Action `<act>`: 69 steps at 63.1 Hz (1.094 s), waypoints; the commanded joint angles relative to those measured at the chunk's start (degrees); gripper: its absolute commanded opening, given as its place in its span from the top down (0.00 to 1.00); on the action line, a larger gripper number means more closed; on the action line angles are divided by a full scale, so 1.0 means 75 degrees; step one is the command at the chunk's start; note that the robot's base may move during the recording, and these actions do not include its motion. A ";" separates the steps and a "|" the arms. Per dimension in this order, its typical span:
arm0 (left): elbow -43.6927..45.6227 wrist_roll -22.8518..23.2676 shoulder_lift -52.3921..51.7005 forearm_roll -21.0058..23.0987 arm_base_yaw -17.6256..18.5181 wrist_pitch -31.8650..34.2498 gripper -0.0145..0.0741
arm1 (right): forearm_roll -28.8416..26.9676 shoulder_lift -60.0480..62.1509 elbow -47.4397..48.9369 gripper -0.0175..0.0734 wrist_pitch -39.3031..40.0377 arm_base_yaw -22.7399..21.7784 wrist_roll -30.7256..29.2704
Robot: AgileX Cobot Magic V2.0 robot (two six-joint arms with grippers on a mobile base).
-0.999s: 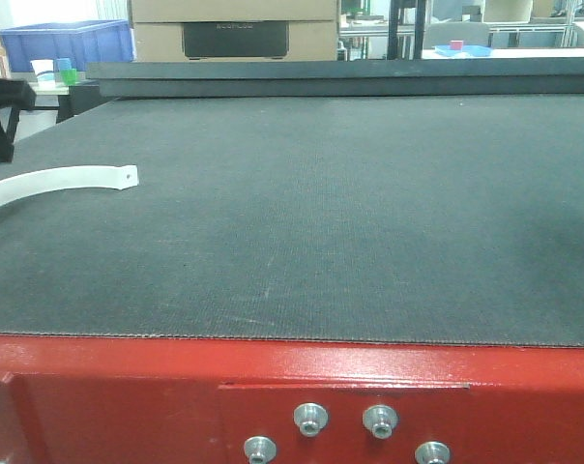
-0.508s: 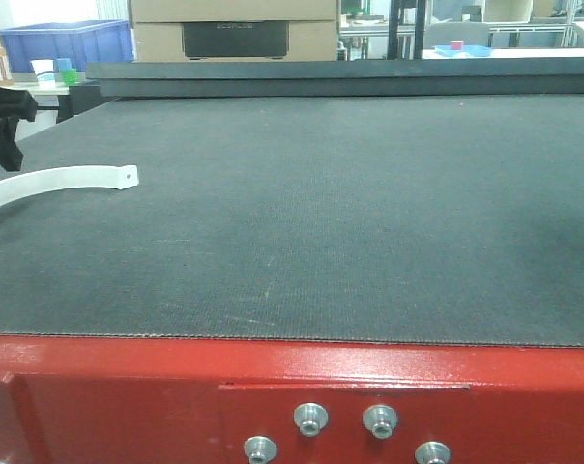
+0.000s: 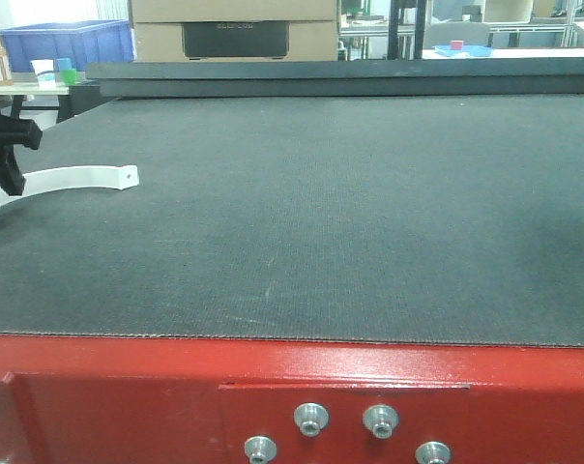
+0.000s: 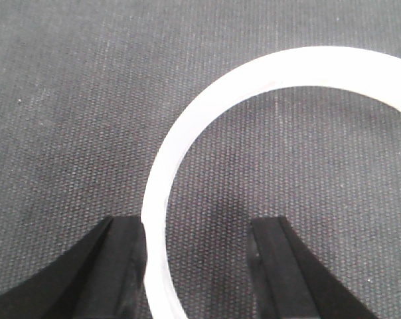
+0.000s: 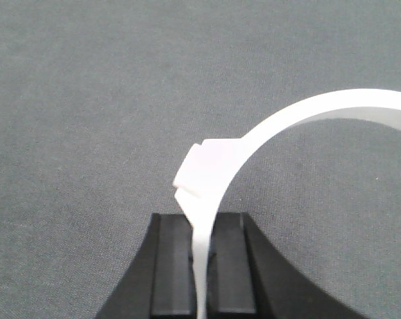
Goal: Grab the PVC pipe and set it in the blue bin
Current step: 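Lower the open left gripper onto the other white arc, then close the left gripper on the white arc and lift it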
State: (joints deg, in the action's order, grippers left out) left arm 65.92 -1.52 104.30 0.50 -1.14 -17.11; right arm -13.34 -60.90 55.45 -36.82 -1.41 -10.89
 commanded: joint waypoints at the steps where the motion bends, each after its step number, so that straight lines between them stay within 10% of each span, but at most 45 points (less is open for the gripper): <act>1: 0.0042 0.0036 0.0083 0.0002 0.0014 0.0101 0.52 | -0.0015 0.0075 -0.0006 0.99 0.0103 -0.0010 -0.0020; 69: 0.0042 0.0036 0.0221 0.0022 -0.0423 0.0228 0.53 | -0.0015 0.0075 -0.0006 0.99 0.0298 -0.0010 -0.0020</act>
State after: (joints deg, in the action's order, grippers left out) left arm 66.08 -1.52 105.94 0.42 -4.18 -15.84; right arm -13.34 -60.80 55.45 -36.27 -1.41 -10.87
